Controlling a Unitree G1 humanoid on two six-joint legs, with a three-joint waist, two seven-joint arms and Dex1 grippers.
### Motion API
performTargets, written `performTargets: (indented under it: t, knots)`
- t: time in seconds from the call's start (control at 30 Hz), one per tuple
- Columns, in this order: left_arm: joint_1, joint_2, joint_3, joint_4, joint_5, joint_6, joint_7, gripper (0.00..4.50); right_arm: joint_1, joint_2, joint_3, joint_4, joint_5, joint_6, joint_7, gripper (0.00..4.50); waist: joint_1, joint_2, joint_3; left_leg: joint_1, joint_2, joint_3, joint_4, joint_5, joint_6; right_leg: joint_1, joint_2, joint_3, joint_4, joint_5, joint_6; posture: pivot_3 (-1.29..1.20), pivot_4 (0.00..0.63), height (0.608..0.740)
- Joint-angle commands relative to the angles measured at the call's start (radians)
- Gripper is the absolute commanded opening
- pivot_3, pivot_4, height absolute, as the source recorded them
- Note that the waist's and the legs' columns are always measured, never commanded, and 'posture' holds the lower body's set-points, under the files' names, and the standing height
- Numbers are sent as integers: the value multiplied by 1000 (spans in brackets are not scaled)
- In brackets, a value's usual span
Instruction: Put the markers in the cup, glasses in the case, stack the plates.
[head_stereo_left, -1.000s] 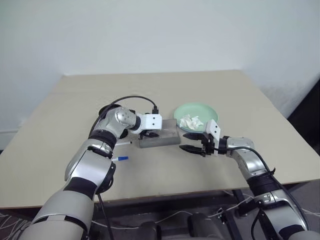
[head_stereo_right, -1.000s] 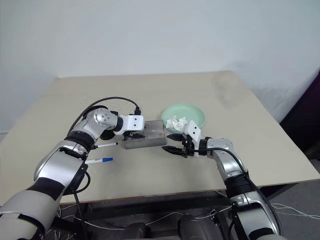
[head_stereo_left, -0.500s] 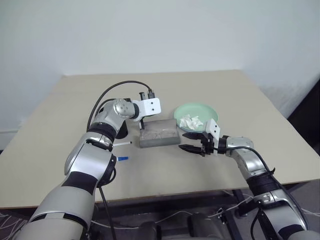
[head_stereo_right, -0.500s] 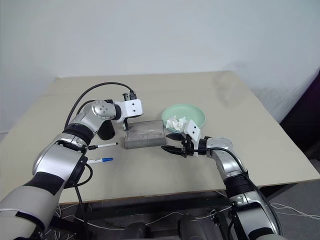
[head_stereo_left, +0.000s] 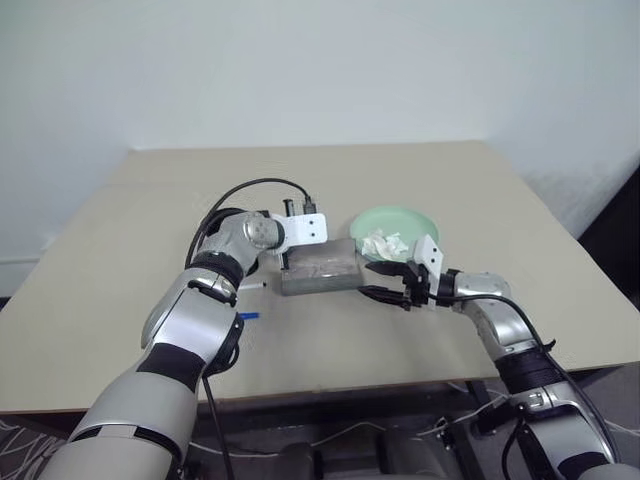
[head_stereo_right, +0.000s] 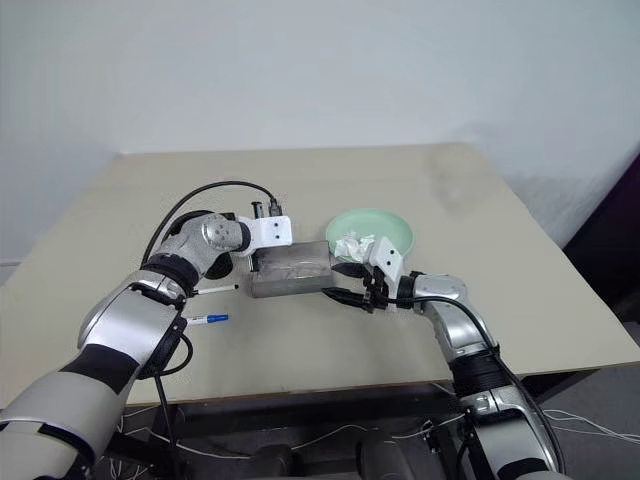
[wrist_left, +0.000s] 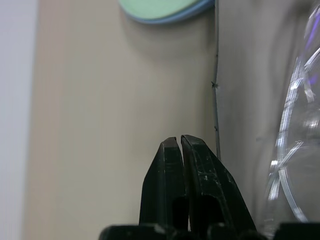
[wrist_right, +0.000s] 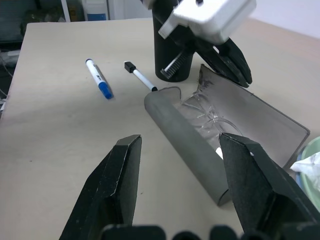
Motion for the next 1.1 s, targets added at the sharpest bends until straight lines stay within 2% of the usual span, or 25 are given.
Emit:
performTargets:
  t: [0.03,0.3,0.53,0.63,0.87,0.97,1.1]
  knots:
    - [3,15,48,-14,-70,4,-174,36,-9,-7,-26,-45,28,2,-10,2684,0,0,0,0,0,0,0,0,0,0,0,0,0,0,0,0,0,737]
    - [42,85,74,-70,-143,-39,-490,36,-28,1,-20,-20,24,-4,-8,2684,-3,0,0,-1,0,0,0,0,0,-1,0,0,0,0,0,0,0,737]
    - [93,116,82,-152,-179,-39,-571,36,-51,10,-15,6,21,-15,2,2684,-2,-1,0,0,0,0,1,0,0,0,0,0,0,0,0,0,0,737]
    - [111,141,115,-228,-247,-4,-665,36,-55,12,-12,12,20,-19,7,2684,-2,-1,0,0,1,0,1,0,0,0,0,0,1,0,0,0,0,737]
    - [206,312,70,-466,-319,112,-875,36,-69,17,-5,35,15,-28,16,2684,-10,-1,0,-1,2,0,0,0,0,-2,0,0,1,0,0,0,0,737]
    - [267,453,-62,-603,-421,188,-886,899,-81,21,-1,49,12,-36,20,2684,-14,-1,0,0,2,0,0,0,0,-2,0,0,2,0,0,0,0,737]
    - [296,548,-151,-690,-490,223,-886,2340,-88,25,-1,58,10,-39,25,2684,-5,-1,0,-1,2,-1,1,0,0,-2,0,0,3,0,-1,0,0,737]
